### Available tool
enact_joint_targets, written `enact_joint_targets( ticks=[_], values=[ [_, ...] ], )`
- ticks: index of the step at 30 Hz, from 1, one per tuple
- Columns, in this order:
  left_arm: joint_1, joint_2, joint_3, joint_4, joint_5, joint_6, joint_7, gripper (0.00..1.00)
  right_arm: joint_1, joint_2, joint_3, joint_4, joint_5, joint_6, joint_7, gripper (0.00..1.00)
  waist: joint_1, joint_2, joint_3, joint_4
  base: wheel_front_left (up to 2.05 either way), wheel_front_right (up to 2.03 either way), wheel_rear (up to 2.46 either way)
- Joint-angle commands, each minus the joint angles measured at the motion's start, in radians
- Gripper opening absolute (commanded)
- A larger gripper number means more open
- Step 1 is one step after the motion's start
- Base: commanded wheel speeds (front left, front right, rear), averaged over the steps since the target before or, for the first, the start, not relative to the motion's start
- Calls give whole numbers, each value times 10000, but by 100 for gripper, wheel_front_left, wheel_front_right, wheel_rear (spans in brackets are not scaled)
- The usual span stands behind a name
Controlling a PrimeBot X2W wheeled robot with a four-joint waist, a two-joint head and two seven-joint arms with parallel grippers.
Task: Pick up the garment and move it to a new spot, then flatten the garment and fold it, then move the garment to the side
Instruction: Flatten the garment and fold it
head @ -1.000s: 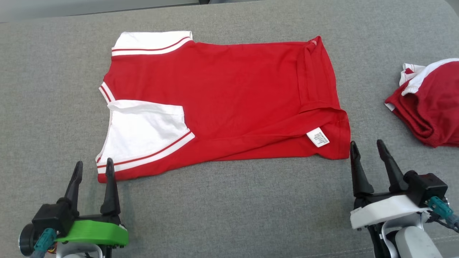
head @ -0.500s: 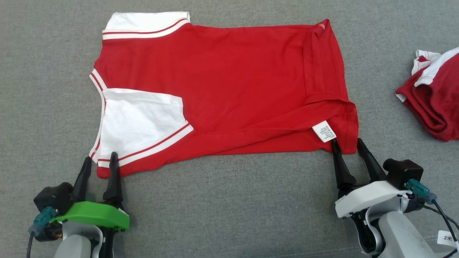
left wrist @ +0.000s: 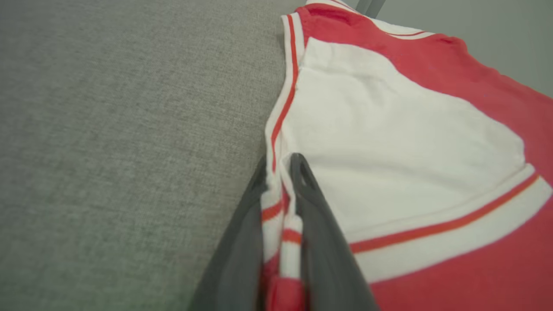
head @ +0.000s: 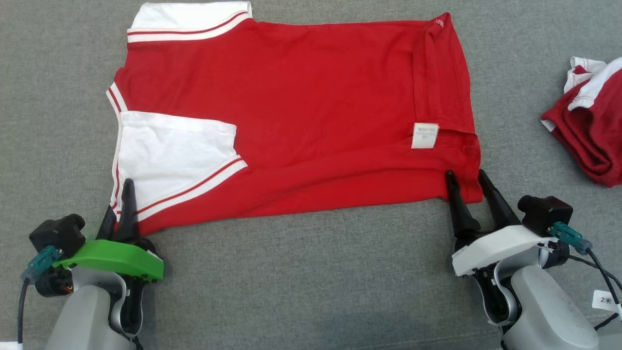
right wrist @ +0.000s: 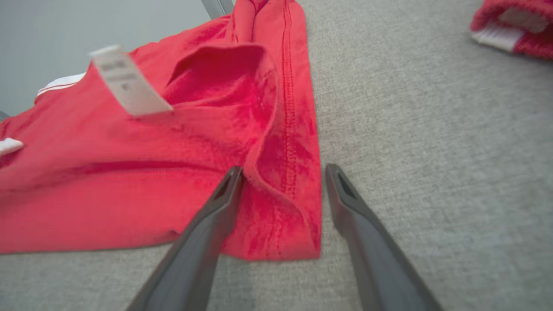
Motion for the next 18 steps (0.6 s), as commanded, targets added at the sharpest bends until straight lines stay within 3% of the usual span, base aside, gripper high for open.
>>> enact_joint_targets(
  ticks=[1,7,13,18],
  values=[
    [122,-168,-232,397,-108,-23,317,0,127,54,149,392,120,-7,267,3,0,0,12,6,0,0,0],
    [-124,133,-680,591,-614,-24,287,0,48,-143,591,198,554,-1,315,0,0,0,22,6,0,0,0],
    [-46,479,-791,-86,-772,-1,281,0,286,-784,784,-808,876,-3,505,0,0,0,-93,34,0,0,0],
    [885,766,-638,-1527,-824,478,586,0,1104,-1483,419,-1982,1020,-6,993,0,0,0,-343,1,0,0,0]
  ],
)
